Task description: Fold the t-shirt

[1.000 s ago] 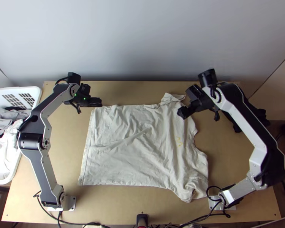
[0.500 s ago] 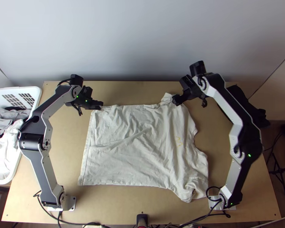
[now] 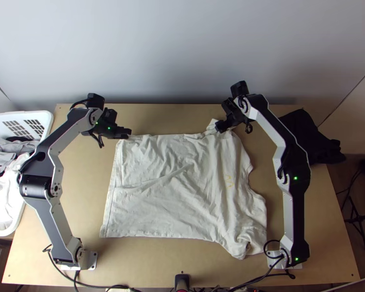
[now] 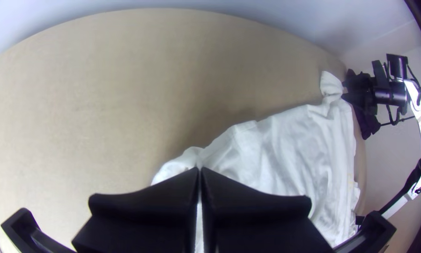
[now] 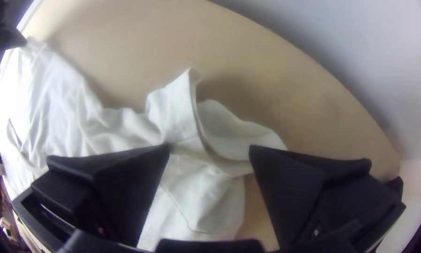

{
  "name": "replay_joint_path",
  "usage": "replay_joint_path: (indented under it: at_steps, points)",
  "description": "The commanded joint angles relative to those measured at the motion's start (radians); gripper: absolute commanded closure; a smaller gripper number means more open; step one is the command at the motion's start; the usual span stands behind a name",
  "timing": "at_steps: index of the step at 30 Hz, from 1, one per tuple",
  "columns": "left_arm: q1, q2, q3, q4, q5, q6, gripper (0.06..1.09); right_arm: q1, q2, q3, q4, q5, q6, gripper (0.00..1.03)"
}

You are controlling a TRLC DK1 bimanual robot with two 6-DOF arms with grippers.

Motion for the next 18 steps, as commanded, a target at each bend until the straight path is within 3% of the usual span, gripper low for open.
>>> replay_joint_path:
  at_steps: [1,5,6,8,12,13,18]
  points:
    - [0.001,-0.012,-0.002,-0.001,0.002,0.001,1.05,-0.005,0.042,0.025,0.0,0.012,-0.02,0.29]
    - [0.006,-0.012,-0.003,-0.004,0.002,0.003,1.05,-0.017,0.023,0.011,0.0,0.01,-0.05,0.3]
    - [0.006,-0.012,-0.003,-0.006,0.002,0.003,1.05,-0.017,0.02,0.008,0.0,0.009,-0.063,0.35]
    - [0.009,-0.01,-0.006,-0.007,0.002,0.004,1.05,-0.017,0.02,0.007,0.0,0.01,-0.076,0.5]
    - [0.003,-0.009,-0.003,-0.007,0.002,0.001,1.05,-0.006,0.031,0.007,-0.007,0.009,-0.079,0.94]
    - [0.001,-0.009,-0.002,-0.007,0.002,0.001,1.05,-0.003,0.034,0.007,-0.012,0.01,-0.076,1.0]
    - [-0.002,-0.015,0.006,-0.007,0.002,-0.002,1.05,0.014,0.022,0.01,-0.014,0.009,-0.051,1.0]
